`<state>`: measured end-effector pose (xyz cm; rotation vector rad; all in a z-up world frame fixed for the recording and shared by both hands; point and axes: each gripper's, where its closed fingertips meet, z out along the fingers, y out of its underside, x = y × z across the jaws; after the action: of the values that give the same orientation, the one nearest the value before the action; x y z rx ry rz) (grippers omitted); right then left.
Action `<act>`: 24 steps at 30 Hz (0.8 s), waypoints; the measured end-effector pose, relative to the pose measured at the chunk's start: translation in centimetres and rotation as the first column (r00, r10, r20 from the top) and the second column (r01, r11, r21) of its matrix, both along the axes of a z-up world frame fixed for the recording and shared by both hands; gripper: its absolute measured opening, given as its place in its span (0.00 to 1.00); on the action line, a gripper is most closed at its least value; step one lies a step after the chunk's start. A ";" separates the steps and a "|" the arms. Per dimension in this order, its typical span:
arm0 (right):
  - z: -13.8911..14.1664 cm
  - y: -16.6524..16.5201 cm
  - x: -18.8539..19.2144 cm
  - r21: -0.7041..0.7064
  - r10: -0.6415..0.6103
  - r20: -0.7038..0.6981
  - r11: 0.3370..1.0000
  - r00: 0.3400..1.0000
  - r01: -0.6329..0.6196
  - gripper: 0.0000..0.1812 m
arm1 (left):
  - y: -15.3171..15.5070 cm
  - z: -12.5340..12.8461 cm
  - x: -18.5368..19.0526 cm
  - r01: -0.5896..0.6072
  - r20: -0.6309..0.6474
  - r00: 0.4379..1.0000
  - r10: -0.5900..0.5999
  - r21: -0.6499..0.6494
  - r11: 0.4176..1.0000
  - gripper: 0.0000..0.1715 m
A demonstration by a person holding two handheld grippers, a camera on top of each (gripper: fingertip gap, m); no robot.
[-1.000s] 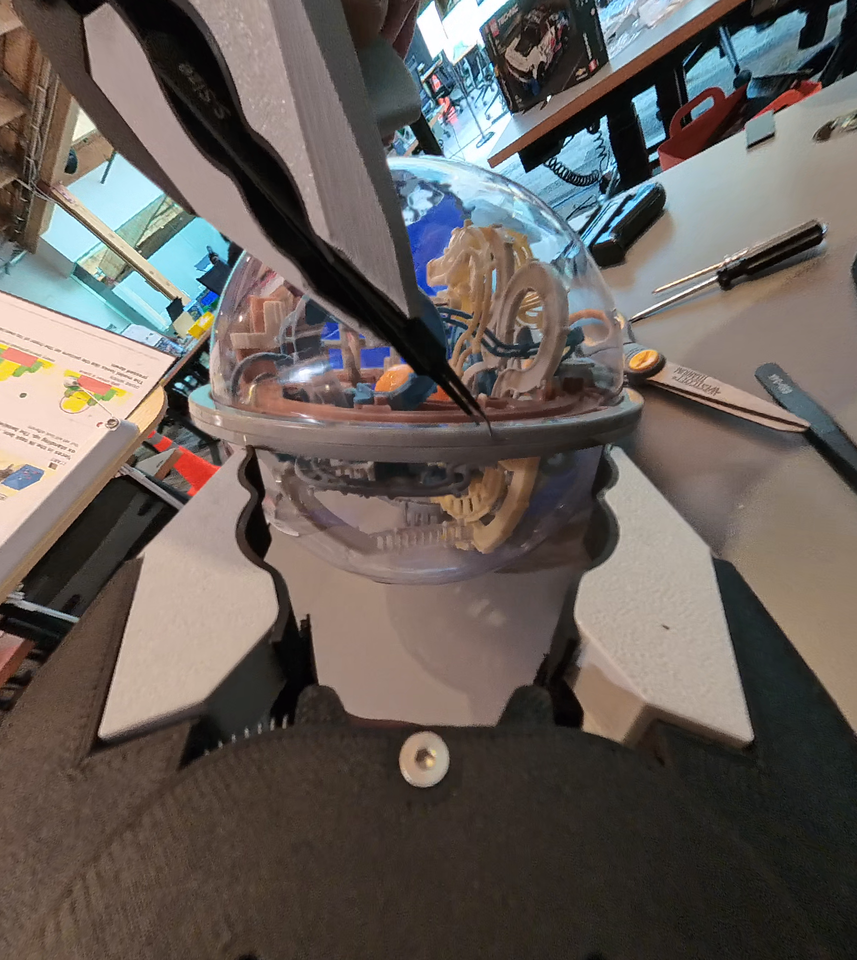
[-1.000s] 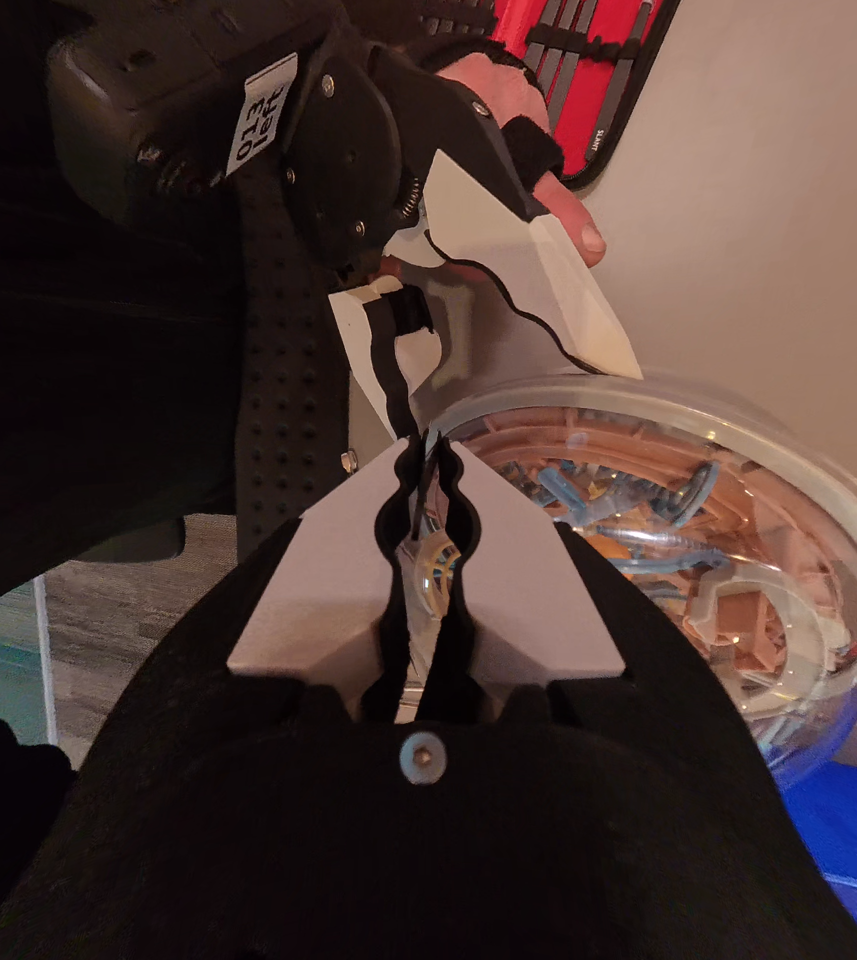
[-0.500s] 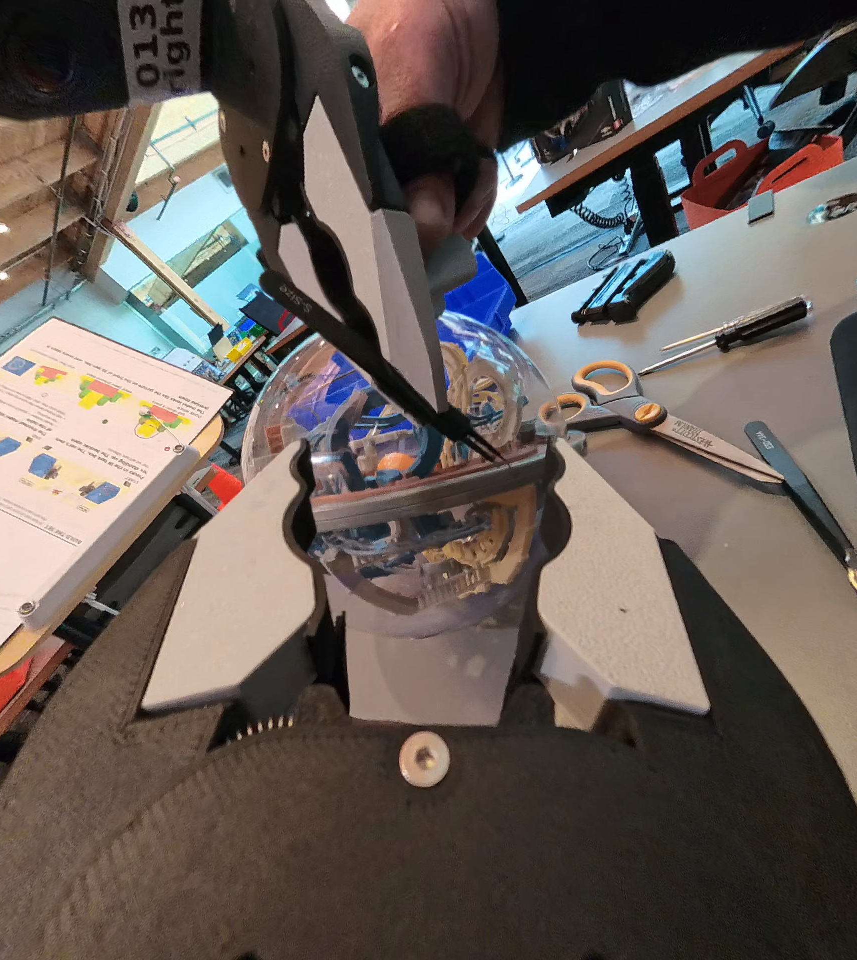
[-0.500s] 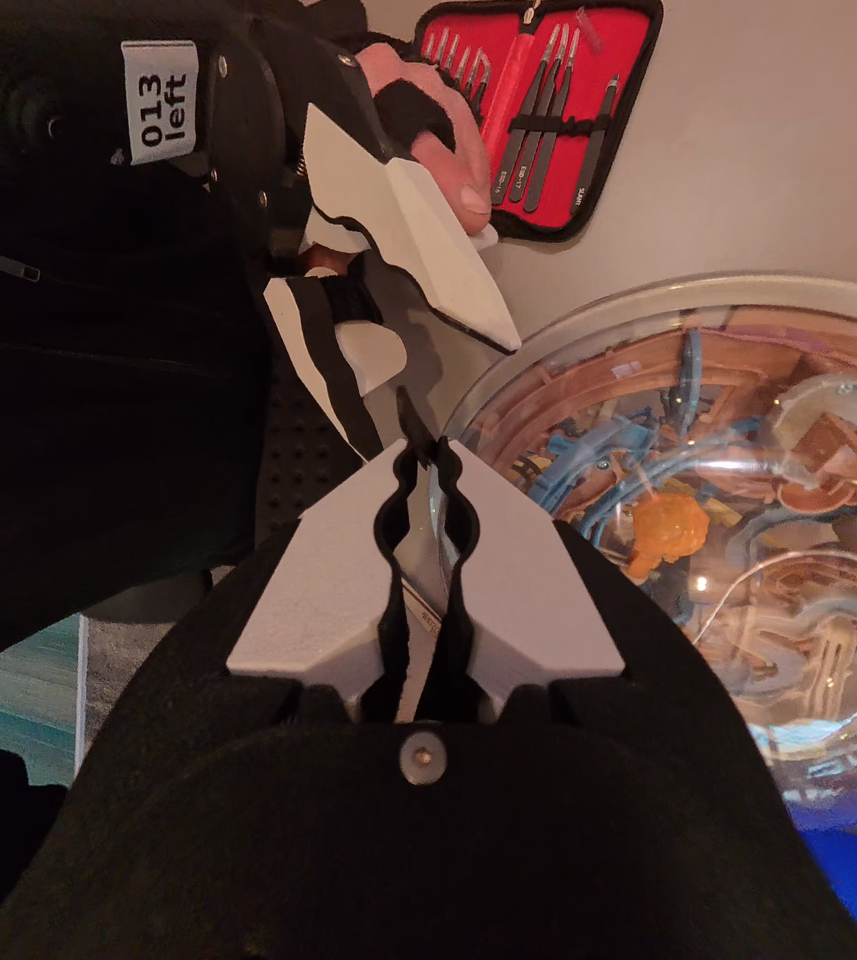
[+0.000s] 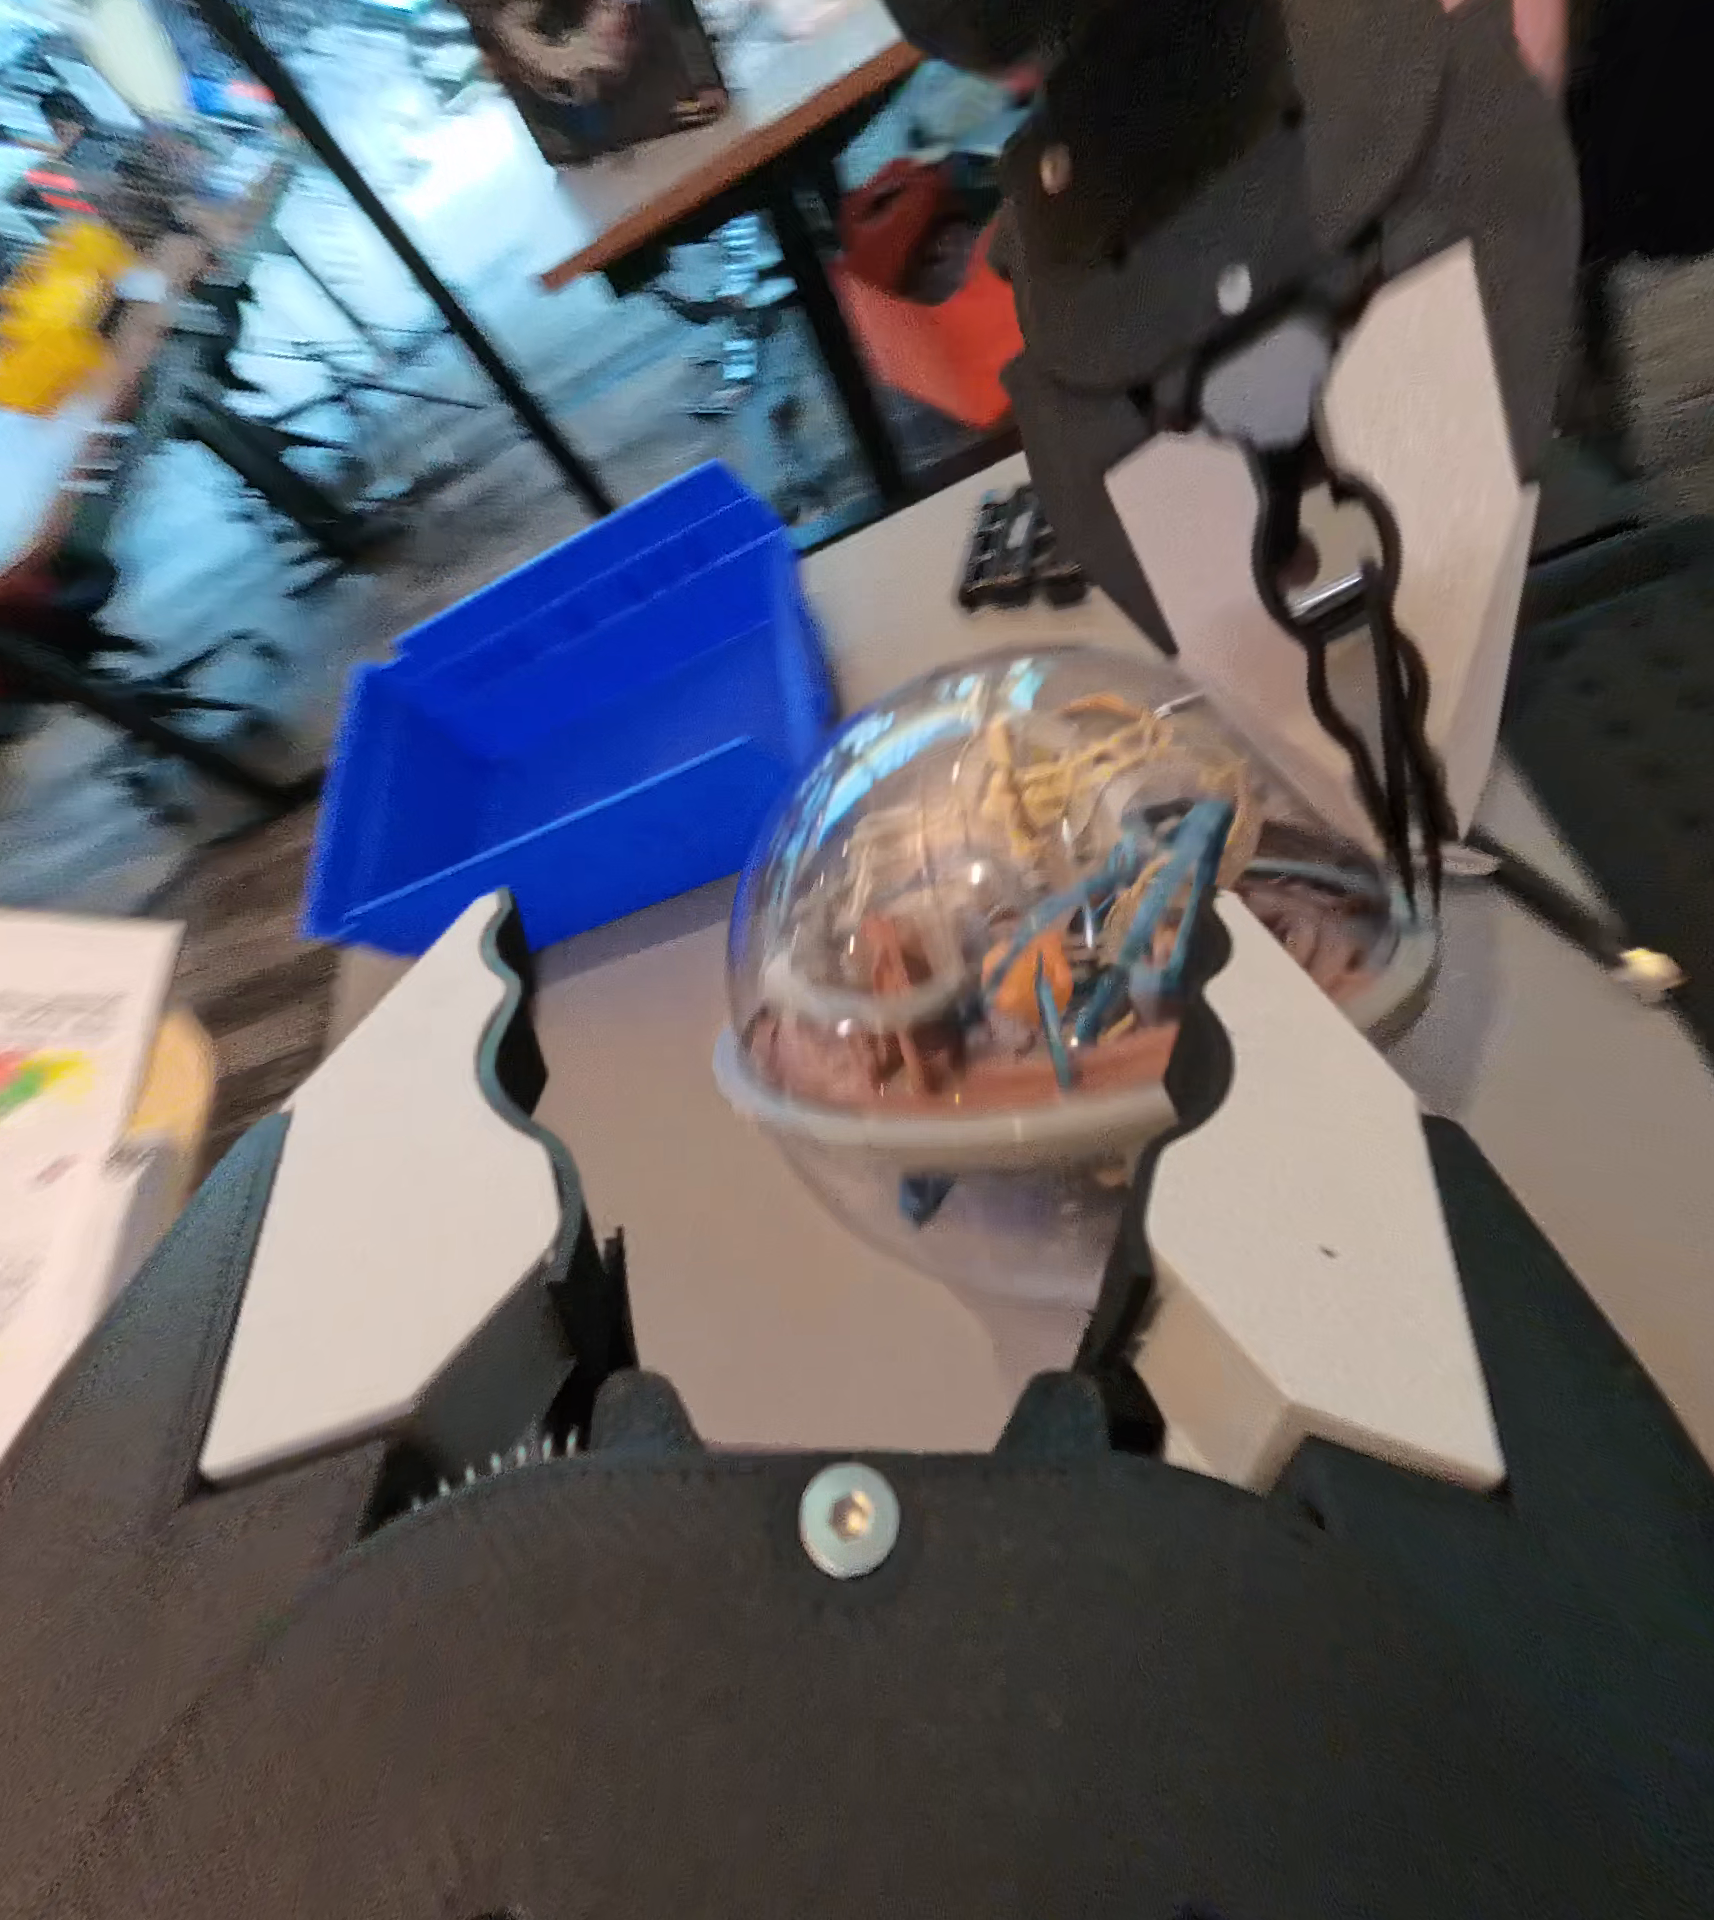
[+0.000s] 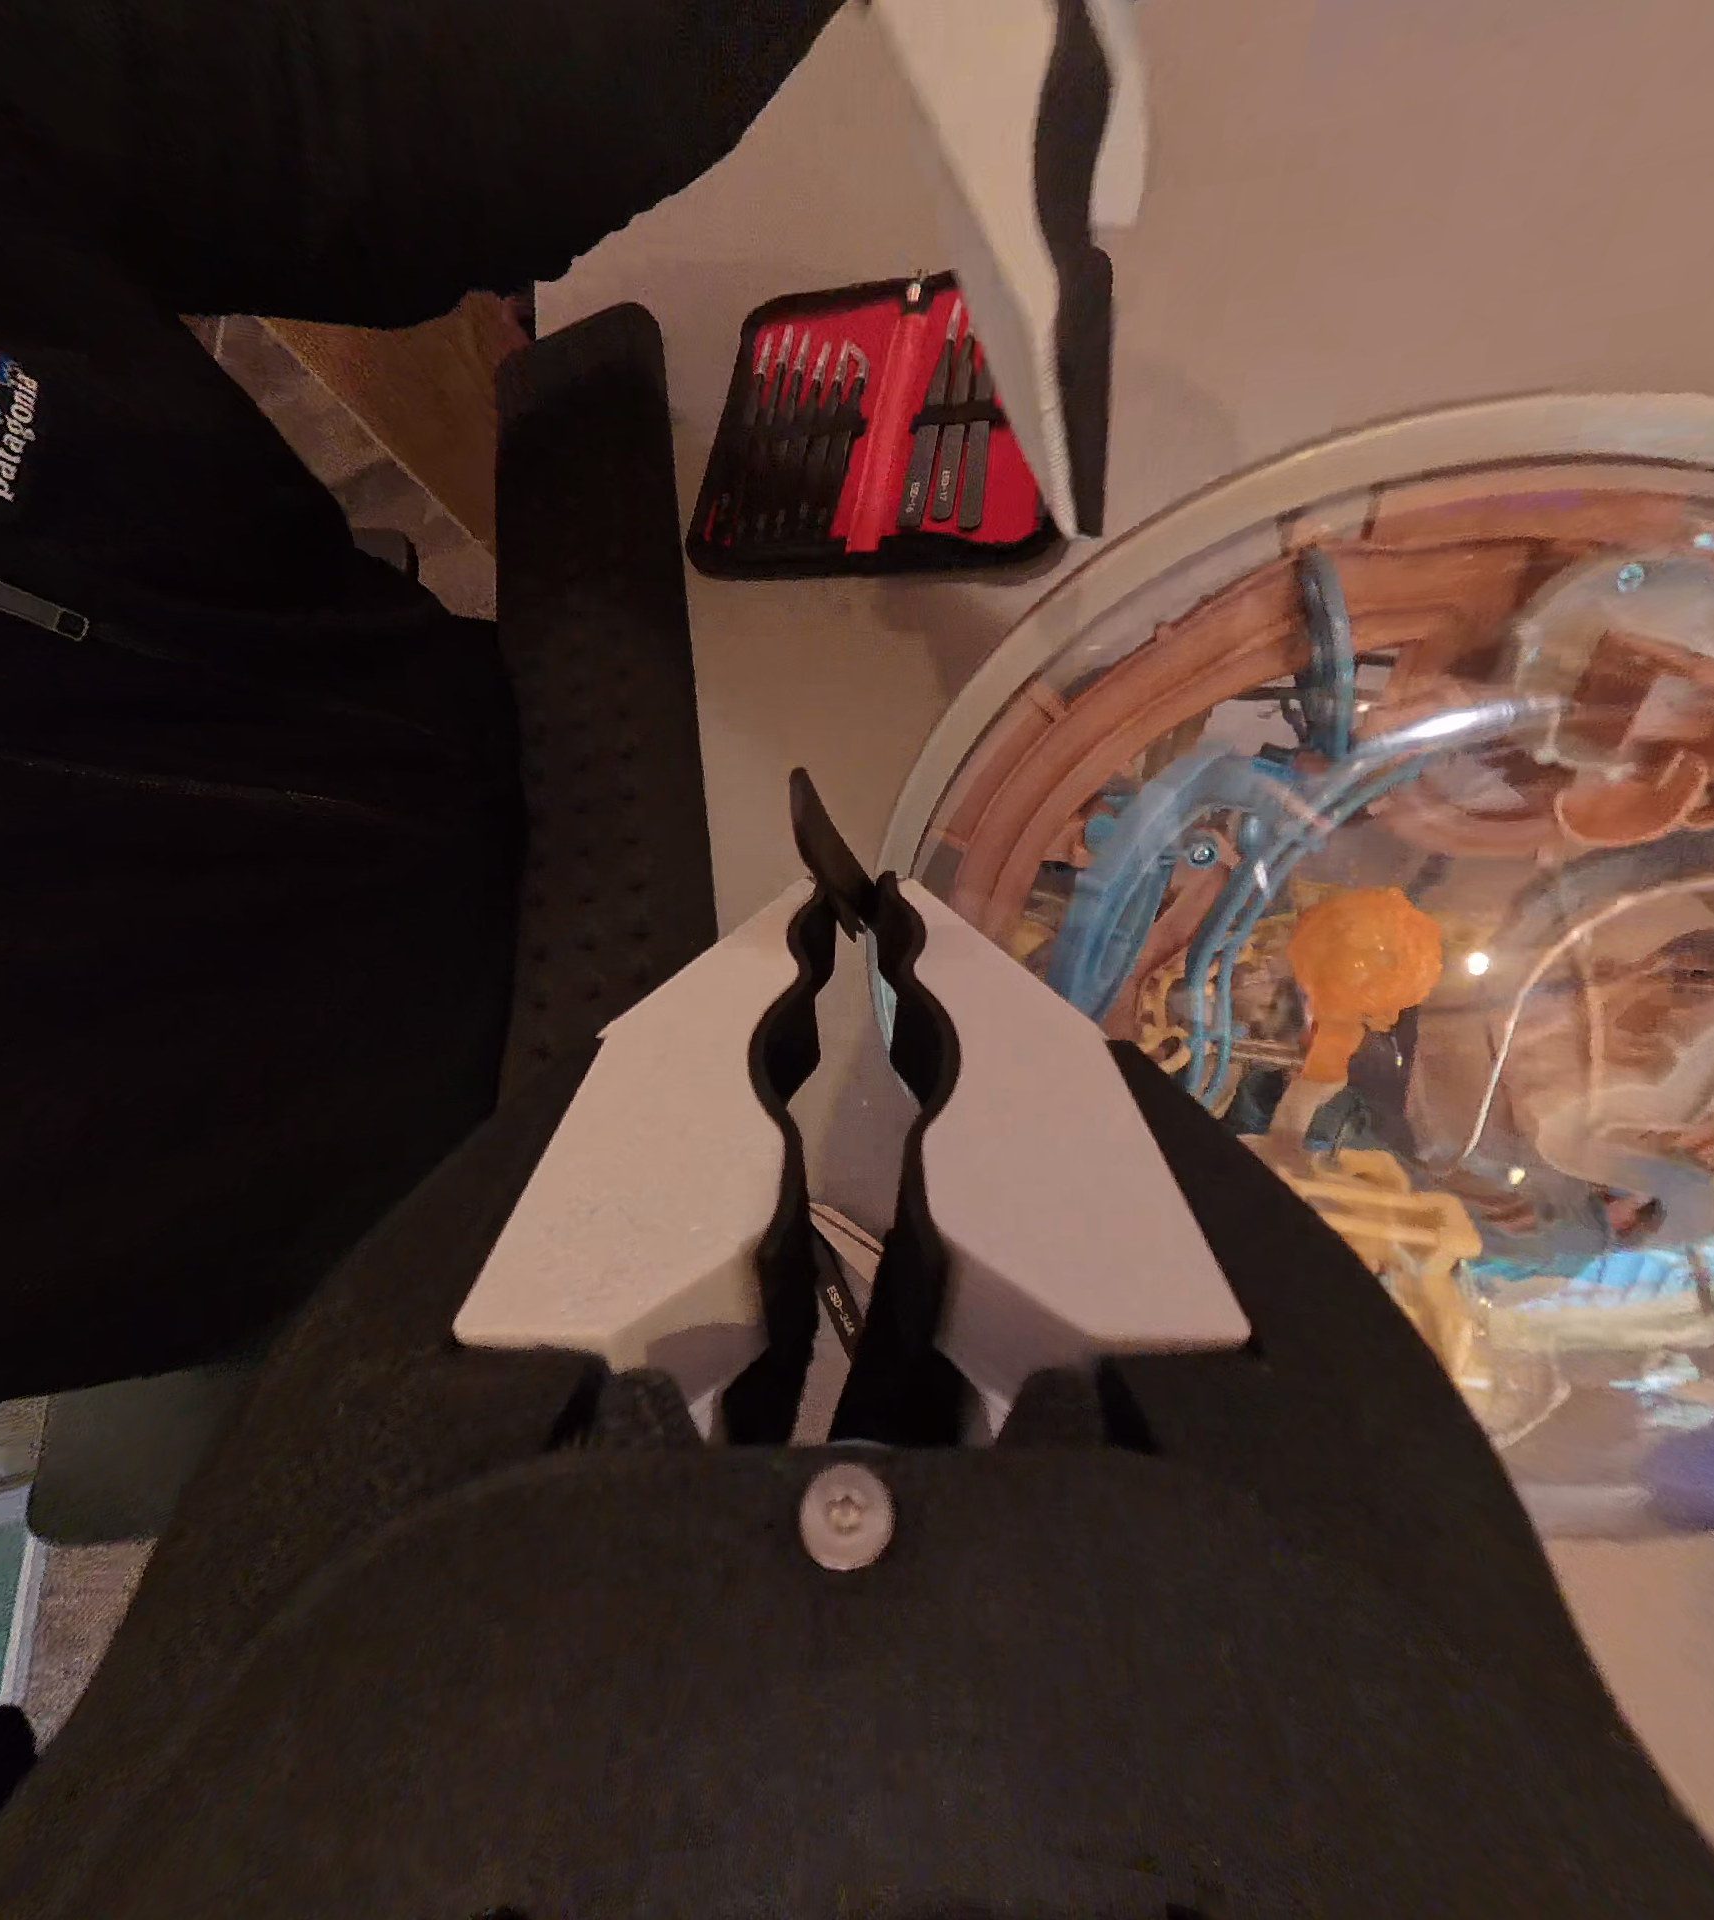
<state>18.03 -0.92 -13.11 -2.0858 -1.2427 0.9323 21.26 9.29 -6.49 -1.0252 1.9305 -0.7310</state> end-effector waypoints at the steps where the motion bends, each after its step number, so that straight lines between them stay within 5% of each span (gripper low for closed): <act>1: -0.1 -0.1 0.1 0.006 -0.006 -0.013 1.000 1.000 0.006 0.03 | -0.3 -0.1 1.5 0.059 -0.057 0.996 -0.063 -0.061 0.996 0.72; 4: -0.4 -0.6 0.3 0.021 -0.008 -0.034 1.000 0.999 0.009 0.03 | -1.2 -2.4 4.2 0.170 -0.291 0.932 -0.214 -0.168 0.971 0.75; 6: -0.7 -0.9 0.4 0.027 -0.008 -0.041 1.000 0.999 0.009 0.03 | -1.7 -5.1 3.4 0.182 -0.483 0.831 -0.276 -0.233 0.955 0.80; 9: -1.7 -1.1 0.8 0.043 -0.022 -0.021 0.999 1.000 0.023 0.03 | -2.5 -7.0 1.8 0.171 -0.582 0.746 -0.324 -0.304 0.937 0.83; 24: -3.9 -2.7 1.3 0.021 -0.229 -0.161 0.972 0.960 0.236 0.03 | -4.6 -7.5 -0.2 0.039 -0.390 0.910 -0.137 -0.249 0.968 0.88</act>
<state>19.30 -3.61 -17.00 -2.0302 -0.9053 0.9358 21.02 4.66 -14.01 -1.3251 2.2974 -0.8683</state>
